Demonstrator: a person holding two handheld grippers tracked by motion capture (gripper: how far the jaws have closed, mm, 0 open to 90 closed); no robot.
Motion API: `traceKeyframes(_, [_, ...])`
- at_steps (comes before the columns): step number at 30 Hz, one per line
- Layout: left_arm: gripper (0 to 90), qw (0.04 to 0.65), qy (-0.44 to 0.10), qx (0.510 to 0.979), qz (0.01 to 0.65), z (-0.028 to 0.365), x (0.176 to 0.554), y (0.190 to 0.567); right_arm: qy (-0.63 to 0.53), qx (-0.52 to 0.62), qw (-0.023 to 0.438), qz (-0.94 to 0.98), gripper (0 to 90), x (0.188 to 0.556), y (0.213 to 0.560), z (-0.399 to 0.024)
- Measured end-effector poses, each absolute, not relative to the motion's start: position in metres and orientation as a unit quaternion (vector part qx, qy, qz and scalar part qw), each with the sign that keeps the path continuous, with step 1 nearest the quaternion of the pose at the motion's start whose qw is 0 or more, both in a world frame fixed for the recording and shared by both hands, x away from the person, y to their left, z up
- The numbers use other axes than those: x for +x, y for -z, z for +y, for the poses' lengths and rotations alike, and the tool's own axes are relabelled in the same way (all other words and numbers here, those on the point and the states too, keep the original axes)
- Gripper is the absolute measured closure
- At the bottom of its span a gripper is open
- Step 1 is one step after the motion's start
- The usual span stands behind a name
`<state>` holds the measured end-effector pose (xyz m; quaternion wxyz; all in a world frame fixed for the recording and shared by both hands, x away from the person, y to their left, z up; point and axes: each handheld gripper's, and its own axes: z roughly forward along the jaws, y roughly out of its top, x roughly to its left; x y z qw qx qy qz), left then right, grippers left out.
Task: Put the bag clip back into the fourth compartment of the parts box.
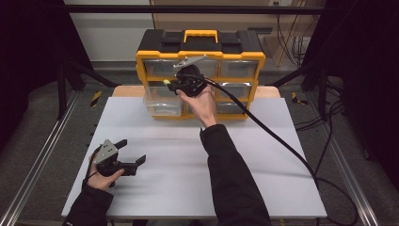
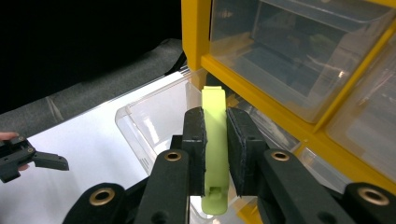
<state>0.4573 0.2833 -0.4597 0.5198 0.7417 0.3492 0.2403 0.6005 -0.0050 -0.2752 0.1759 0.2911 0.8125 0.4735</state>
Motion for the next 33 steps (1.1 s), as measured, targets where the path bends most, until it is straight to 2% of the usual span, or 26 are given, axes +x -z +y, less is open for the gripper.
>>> traceKeyframes(33, [1.1, 0.519, -0.24, 0.743, 0.348, 0.283, 0.457, 0.46, -0.463, 0.293, 0.171, 0.819, 78.3, 0.612, 0.293, 0.007])
